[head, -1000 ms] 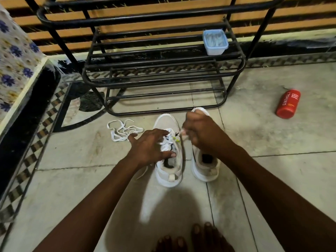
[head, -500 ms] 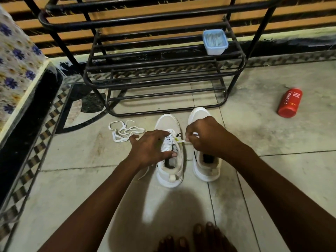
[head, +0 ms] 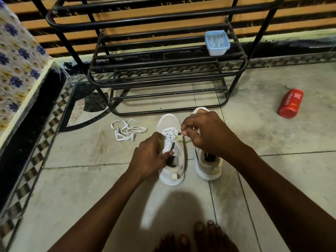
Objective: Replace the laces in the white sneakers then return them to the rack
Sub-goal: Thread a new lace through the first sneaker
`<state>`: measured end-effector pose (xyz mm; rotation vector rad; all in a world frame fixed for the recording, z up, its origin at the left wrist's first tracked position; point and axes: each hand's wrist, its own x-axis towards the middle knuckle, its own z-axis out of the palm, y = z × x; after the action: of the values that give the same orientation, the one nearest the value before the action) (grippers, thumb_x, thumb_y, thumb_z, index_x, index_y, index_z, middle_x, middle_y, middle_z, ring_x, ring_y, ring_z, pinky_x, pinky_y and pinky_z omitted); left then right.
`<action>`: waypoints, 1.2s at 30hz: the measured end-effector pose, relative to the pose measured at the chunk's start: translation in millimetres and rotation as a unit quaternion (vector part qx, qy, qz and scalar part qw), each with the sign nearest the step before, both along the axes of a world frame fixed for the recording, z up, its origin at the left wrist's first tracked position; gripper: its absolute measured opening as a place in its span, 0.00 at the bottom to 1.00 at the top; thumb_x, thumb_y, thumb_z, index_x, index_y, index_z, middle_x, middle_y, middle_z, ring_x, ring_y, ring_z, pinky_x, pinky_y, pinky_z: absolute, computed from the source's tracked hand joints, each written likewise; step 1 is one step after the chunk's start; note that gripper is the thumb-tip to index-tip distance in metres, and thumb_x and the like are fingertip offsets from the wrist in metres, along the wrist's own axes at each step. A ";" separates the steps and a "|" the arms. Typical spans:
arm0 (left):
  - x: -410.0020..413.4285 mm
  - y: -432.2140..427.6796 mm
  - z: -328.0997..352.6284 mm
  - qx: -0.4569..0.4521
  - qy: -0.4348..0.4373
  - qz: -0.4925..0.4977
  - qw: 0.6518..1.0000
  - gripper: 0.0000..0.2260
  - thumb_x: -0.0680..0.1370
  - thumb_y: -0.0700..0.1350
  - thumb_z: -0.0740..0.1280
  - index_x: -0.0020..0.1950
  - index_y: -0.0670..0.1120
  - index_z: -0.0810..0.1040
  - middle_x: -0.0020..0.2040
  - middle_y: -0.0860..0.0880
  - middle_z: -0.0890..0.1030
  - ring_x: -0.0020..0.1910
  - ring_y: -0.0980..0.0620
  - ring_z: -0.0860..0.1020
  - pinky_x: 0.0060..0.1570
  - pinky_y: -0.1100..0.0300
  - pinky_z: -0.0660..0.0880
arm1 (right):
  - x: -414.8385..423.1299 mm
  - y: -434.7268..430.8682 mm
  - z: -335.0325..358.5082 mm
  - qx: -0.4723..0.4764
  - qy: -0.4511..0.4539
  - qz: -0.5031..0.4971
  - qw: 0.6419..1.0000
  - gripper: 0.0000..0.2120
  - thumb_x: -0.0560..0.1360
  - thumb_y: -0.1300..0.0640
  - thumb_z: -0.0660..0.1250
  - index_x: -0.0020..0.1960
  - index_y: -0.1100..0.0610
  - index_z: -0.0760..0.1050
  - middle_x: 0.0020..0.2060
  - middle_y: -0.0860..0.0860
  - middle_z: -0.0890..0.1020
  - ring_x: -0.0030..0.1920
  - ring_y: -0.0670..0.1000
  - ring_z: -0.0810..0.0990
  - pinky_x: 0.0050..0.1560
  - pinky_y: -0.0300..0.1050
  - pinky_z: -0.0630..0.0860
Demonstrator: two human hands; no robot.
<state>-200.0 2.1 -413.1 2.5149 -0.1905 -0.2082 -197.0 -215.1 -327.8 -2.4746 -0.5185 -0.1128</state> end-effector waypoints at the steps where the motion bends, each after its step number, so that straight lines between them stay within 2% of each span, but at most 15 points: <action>1: -2.7 1.0 -1.3 -0.024 0.015 0.007 1.000 0.17 0.72 0.55 0.78 0.54 0.54 0.76 0.40 0.55 0.81 0.42 0.53 0.80 0.44 0.53 0.78 | -0.8 0.5 0.1 0.008 -0.002 -0.004 1.000 0.02 0.73 0.59 0.74 0.44 0.53 0.84 0.36 0.44 0.83 0.42 0.49 0.75 0.48 0.51 0.75; 3: -6.0 2.9 -1.9 -0.082 0.032 0.038 0.995 0.11 0.73 0.50 0.79 0.47 0.51 0.79 0.33 0.55 0.81 0.34 0.60 0.79 0.36 0.65 0.73 | -2.3 2.7 -0.3 0.028 -0.011 -0.009 1.000 0.02 0.72 0.60 0.74 0.43 0.53 0.84 0.34 0.42 0.80 0.41 0.49 0.75 0.47 0.52 0.75; 4: -6.2 3.5 -1.1 -0.104 0.038 0.058 0.992 0.09 0.74 0.48 0.79 0.44 0.50 0.80 0.32 0.56 0.81 0.32 0.62 0.78 0.34 0.67 0.71 | -2.7 3.9 -0.8 0.035 -0.012 -0.010 0.999 0.02 0.72 0.60 0.74 0.43 0.53 0.84 0.34 0.42 0.80 0.41 0.49 0.76 0.47 0.53 0.76; 6: -3.4 4.1 1.3 -0.127 0.042 0.088 0.987 0.08 0.77 0.48 0.75 0.41 0.49 0.80 0.31 0.56 0.81 0.29 0.61 0.77 0.35 0.59 0.72 | -2.8 5.4 -1.9 0.042 -0.010 -0.013 0.999 0.02 0.73 0.59 0.74 0.44 0.54 0.84 0.37 0.44 0.83 0.43 0.49 0.77 0.49 0.55 0.76; 9: 3.5 3.3 9.8 -0.145 0.047 0.101 0.983 0.09 0.81 0.47 0.71 0.41 0.48 0.77 0.35 0.51 0.84 0.33 0.52 0.79 0.41 0.53 0.76 | -2.9 6.6 -2.5 0.058 -0.019 -0.021 0.998 0.02 0.73 0.60 0.74 0.44 0.55 0.84 0.37 0.46 0.84 0.44 0.50 0.78 0.49 0.55 0.76; 13: 9.2 -0.6 17.8 -0.123 0.047 0.098 0.986 0.08 0.83 0.45 0.66 0.44 0.47 0.76 0.40 0.48 0.85 0.42 0.48 0.83 0.45 0.53 0.77 | -2.6 6.9 -3.2 0.065 -0.024 -0.031 0.997 0.02 0.73 0.60 0.74 0.44 0.55 0.84 0.36 0.47 0.85 0.43 0.51 0.78 0.49 0.54 0.76; 15: 8.8 -1.4 18.4 -0.132 0.047 0.097 0.985 0.09 0.84 0.42 0.64 0.44 0.47 0.73 0.44 0.47 0.86 0.40 0.53 0.83 0.40 0.60 0.76 | -2.1 7.0 -3.7 0.063 -0.019 -0.027 0.997 0.02 0.73 0.60 0.74 0.44 0.55 0.84 0.37 0.47 0.85 0.43 0.51 0.79 0.49 0.53 0.75; 17: 6.0 -1.6 18.2 -0.148 0.043 0.091 0.984 0.10 0.84 0.39 0.61 0.43 0.47 0.70 0.44 0.47 0.86 0.37 0.59 0.83 0.36 0.70 0.73 | -2.1 7.5 -4.7 0.056 -0.013 -0.020 0.998 0.02 0.73 0.60 0.74 0.44 0.54 0.84 0.38 0.47 0.85 0.43 0.52 0.79 0.48 0.52 0.75; 18: 4.5 -1.4 17.9 -0.151 0.041 0.089 0.984 0.11 0.84 0.38 0.60 0.43 0.47 0.70 0.43 0.48 0.86 0.37 0.58 0.84 0.37 0.68 0.75 | -2.2 7.8 -5.4 0.053 -0.012 -0.017 0.998 0.02 0.72 0.60 0.74 0.44 0.55 0.84 0.38 0.47 0.85 0.43 0.52 0.79 0.48 0.52 0.76; 20: 2.7 0.1 17.2 -0.149 0.041 0.082 0.985 0.10 0.84 0.37 0.59 0.43 0.47 0.68 0.41 0.50 0.86 0.40 0.52 0.85 0.43 0.56 0.80 | -2.5 7.9 -6.5 0.052 -0.012 -0.016 0.998 0.02 0.72 0.61 0.74 0.44 0.55 0.84 0.37 0.47 0.85 0.42 0.53 0.79 0.47 0.53 0.75; 22: 2.7 1.1 18.4 -0.152 0.045 0.065 0.985 0.09 0.84 0.39 0.59 0.45 0.47 0.68 0.40 0.50 0.86 0.42 0.48 0.85 0.48 0.48 0.81 | -3.1 7.5 -5.8 0.049 -0.009 -0.015 0.999 0.02 0.71 0.60 0.73 0.44 0.55 0.84 0.36 0.47 0.84 0.42 0.53 0.79 0.47 0.53 0.75; 26: 7.2 4.2 27.8 -0.152 0.037 0.059 0.986 0.08 0.84 0.43 0.65 0.44 0.48 0.75 0.39 0.48 0.84 0.40 0.44 0.84 0.48 0.42 0.80 | -4.6 5.1 -0.6 0.057 0.006 -0.020 0.998 0.03 0.71 0.60 0.73 0.42 0.53 0.84 0.35 0.46 0.83 0.40 0.47 0.80 0.46 0.46 0.75; 28: 10.5 6.9 35.7 -0.163 0.017 0.076 0.984 0.07 0.81 0.40 0.68 0.44 0.48 0.79 0.39 0.48 0.83 0.39 0.45 0.82 0.46 0.45 0.81 | -3.8 3.9 3.7 0.086 0.041 -0.027 0.995 0.04 0.72 0.61 0.72 0.42 0.53 0.83 0.33 0.47 0.83 0.37 0.46 0.81 0.41 0.41 0.76; 32: 13.5 8.8 58.8 -0.241 0.000 0.113 0.964 0.10 0.82 0.33 0.65 0.44 0.43 0.81 0.35 0.48 0.83 0.29 0.58 0.78 0.33 0.64 0.75 | -2.3 4.6 11.0 0.128 0.101 -0.036 0.986 0.05 0.74 0.63 0.71 0.41 0.54 0.83 0.30 0.49 0.84 0.31 0.46 0.83 0.33 0.37 0.78; 36: 12.6 11.3 83.7 -0.298 -0.014 0.128 0.946 0.08 0.82 0.32 0.64 0.47 0.40 0.82 0.39 0.42 0.85 0.30 0.54 0.80 0.33 0.61 0.76 | -6.8 6.5 16.6 0.174 0.121 -0.036 0.977 0.06 0.76 0.63 0.70 0.41 0.55 0.81 0.30 0.50 0.83 0.29 0.47 0.84 0.27 0.30 0.72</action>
<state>-187.4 13.3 -329.4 1.9135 0.0599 -0.0024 -203.8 -208.6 -311.2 -2.1254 -0.2763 0.0654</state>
